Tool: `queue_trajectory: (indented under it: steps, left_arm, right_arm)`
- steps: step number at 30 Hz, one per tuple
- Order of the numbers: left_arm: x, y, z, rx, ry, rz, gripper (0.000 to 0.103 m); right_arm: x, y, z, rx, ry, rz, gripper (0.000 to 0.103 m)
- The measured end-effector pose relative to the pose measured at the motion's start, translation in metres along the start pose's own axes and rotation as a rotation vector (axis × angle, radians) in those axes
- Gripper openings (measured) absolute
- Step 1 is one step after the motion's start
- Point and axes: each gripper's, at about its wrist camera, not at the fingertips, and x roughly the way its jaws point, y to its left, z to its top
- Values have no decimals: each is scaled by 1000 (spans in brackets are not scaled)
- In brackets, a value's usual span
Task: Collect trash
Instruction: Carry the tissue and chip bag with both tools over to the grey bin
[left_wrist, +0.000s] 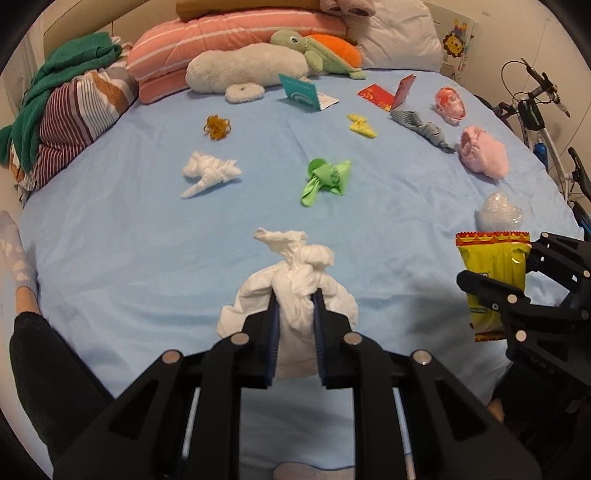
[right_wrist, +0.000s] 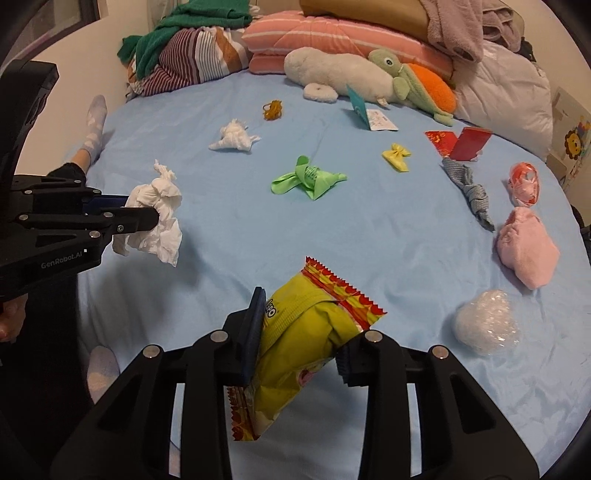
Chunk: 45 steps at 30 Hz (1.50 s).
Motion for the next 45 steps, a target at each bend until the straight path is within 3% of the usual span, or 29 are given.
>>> queue_trajectory:
  steps: [6,13,19,26,32,39,45]
  left_arm:
    - [-48,-45,32,87,-53,-49,17]
    - [-99,-125,69,244,-119,-151,17]
    - [-139,-214,90,435,-179,-279,17]
    - [-185,-331,99,684,-213,-494,17]
    - [-230,-439,82,914,-207,-697,17]
    - [-287,-547,40,1162,-200,-933,18]
    - [-319,-624,-14,1359,-104,-1088,18]
  right_arm:
    - [-74,-45,-9,97,-72,-30,32]
    - [-173,-107,-37,228,-164,-145,32]
    - [-260,-156,-84,386,-214,-321,32]
    - [-364,-197,-161,615,-217,-589,32]
    - [-452,-198,-234,830,-215,-861,32]
    - [-519,-183,-290,1027,-169,-1147,32]
    - [-566,-168,-354,1166,-159,-1273,32]
